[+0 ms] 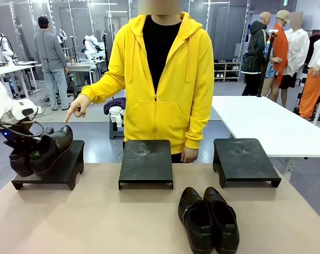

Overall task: Place the shoes on the stand as instructed by the person.
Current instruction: Pick up one pair of Shoes and place it on the Shoes Stand indicated by the person.

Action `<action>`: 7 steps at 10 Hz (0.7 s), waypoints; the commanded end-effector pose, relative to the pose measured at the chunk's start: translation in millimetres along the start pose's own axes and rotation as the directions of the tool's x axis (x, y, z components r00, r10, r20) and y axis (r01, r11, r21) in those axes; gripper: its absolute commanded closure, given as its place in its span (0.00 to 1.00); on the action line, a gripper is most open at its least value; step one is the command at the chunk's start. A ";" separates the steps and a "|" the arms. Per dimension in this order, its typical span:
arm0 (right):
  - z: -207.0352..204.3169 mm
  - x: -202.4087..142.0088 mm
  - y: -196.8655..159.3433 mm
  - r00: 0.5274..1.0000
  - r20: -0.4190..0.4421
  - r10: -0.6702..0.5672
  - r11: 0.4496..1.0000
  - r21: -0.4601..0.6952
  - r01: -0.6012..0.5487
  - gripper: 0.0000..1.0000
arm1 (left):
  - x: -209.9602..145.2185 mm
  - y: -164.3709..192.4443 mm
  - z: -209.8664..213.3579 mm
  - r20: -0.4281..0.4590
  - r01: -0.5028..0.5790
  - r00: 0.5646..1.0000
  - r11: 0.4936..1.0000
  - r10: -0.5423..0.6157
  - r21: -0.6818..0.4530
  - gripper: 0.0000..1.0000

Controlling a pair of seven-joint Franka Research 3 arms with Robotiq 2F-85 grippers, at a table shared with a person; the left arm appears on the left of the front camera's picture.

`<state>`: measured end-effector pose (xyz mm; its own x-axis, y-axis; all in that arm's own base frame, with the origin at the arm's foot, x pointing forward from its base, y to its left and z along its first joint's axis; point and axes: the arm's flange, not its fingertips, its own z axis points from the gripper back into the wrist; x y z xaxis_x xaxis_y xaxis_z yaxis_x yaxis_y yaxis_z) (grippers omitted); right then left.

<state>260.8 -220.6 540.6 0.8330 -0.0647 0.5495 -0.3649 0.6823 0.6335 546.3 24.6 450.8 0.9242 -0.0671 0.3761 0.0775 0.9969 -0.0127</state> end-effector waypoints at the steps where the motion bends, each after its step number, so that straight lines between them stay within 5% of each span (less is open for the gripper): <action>1: 0.6 -0.9 -0.3 1.000 0.004 0.008 1.000 0.007 -0.009 0.00 | 20.0 3.4 -2.6 0.056 -0.028 0.998 0.999 0.028 0.015 0.93; 7: 0.6 -0.9 -0.3 1.000 0.004 0.008 1.000 0.007 -0.009 0.00 | 26.3 9.9 -40.8 0.066 -0.036 0.997 0.999 0.038 -0.033 0.93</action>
<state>260.7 -220.6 540.6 0.8330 -0.0648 0.5495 -0.3649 0.6823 0.6335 578.9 27.8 414.9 0.9203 -0.0227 0.3905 0.0395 0.9986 -0.0348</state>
